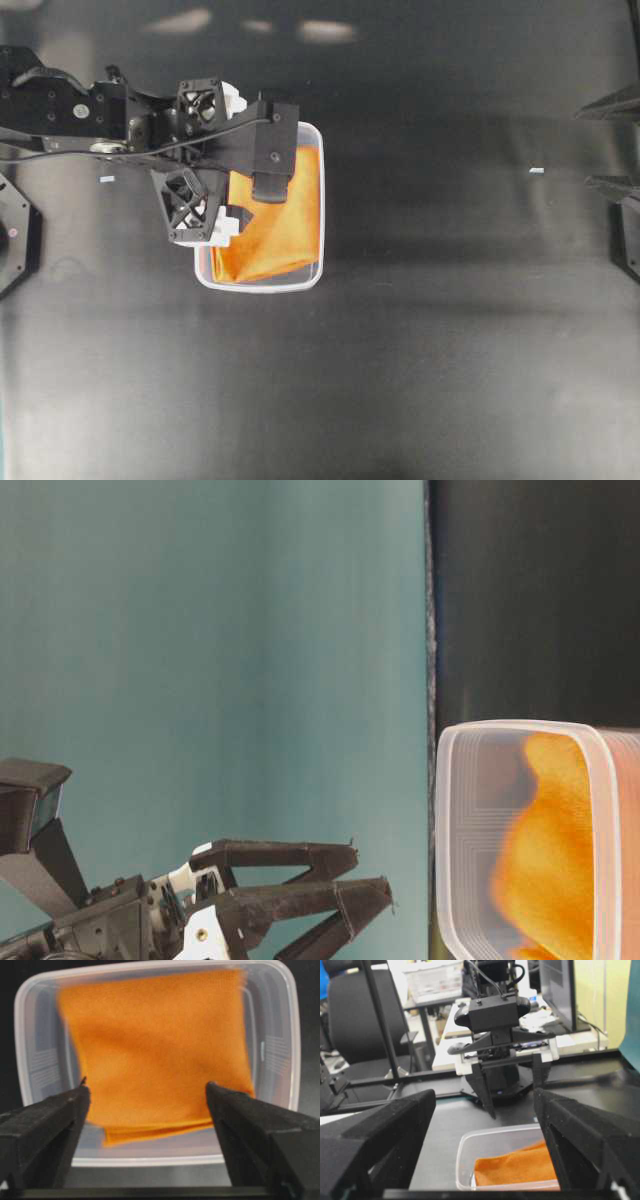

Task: Place the orange towel into the container with the left arm.
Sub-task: 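Lower the towel into the clear container and open the left gripper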

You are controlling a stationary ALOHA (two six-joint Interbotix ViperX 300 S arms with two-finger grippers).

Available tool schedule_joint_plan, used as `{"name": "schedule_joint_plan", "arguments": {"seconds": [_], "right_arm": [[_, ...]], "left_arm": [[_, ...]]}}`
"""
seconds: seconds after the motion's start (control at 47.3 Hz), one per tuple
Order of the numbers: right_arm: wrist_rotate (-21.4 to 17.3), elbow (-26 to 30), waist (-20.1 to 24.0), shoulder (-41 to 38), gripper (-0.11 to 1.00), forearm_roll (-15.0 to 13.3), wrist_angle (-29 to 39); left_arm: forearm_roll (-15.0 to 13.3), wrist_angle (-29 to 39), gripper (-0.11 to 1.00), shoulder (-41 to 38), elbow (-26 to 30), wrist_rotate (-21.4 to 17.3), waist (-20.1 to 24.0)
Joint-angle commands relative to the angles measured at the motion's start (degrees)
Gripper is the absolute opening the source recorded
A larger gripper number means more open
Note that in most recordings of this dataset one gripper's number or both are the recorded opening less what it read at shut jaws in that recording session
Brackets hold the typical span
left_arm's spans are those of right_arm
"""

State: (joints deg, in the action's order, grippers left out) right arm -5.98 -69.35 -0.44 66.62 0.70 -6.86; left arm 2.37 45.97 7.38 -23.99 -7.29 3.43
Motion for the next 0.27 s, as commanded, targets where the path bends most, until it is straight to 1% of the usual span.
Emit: {"name": "schedule_joint_plan", "arguments": {"seconds": [0.0,0.106,0.253], "right_arm": [[-0.1,0.4,0.0,-0.4,0.77,0.2,-0.5],[-0.1,0.4,0.0,-0.3,0.77,0.2,-0.4],[0.0,0.4,0.0,-0.4,0.77,0.2,-0.3]], "left_arm": [[0.2,-0.4,0.91,0.8,0.6,0.1,0.0],[0.3,0.3,0.89,2.1,1.8,0.4,0.0],[0.3,0.7,0.88,7.8,3.6,0.3,-0.3]]}}
